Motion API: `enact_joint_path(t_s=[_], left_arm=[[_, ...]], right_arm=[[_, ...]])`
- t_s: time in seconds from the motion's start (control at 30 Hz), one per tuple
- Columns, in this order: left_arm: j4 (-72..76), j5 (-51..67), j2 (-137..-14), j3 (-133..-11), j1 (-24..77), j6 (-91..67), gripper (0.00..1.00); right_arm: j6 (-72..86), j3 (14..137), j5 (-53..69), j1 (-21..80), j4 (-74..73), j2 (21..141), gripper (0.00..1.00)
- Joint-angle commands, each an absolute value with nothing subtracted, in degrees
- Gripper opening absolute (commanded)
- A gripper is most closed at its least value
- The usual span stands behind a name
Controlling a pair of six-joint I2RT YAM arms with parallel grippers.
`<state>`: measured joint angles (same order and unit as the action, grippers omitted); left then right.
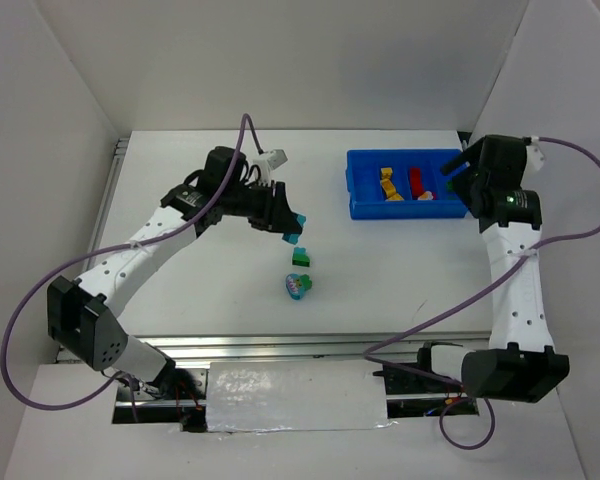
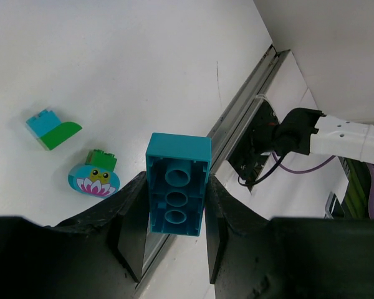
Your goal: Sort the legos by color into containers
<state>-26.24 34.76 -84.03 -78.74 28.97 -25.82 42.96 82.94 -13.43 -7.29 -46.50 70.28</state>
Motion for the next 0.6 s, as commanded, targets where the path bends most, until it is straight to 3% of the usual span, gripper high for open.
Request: enact_joint_path(t_s=[0.0, 0.17, 0.33, 0.4, 0.47, 0.57], left_arm=[[-22.3, 36.5, -83.9, -80.1, 29.5, -26.2, 0.0], [-23.5, 32.6, -82.0, -80.3, 29.5, -25.3, 0.0], [-28.9, 30.6, -84.8, -85.1, 29.5, -24.4, 0.0], [-28.7, 32.0, -85.8, -85.6, 29.6, -24.2, 0.0], [-23.9, 37.1, -84.9, -83.9, 29.6, -25.6, 0.0], [-13.2, 44.6, -82.9, -79.8, 29.5, -30.0, 0.0]], right_arm=[[41.4, 75.6, 3.5, -6.4, -39.9, 69.9, 0.85], [37.4, 67.8, 17.8, -3.7, -30.6, 65.5, 0.85], [37.2, 66.2, 14.2, -0.5, -33.6, 62.8, 0.86], [34.6, 64.7, 22.5, -0.3, -30.8, 63.0, 0.86], [31.5, 62.7, 41.9, 3.0, -23.4, 63.5, 0.85], [26.7, 60.2, 51.0, 14.6, -18.6, 63.2, 0.85]])
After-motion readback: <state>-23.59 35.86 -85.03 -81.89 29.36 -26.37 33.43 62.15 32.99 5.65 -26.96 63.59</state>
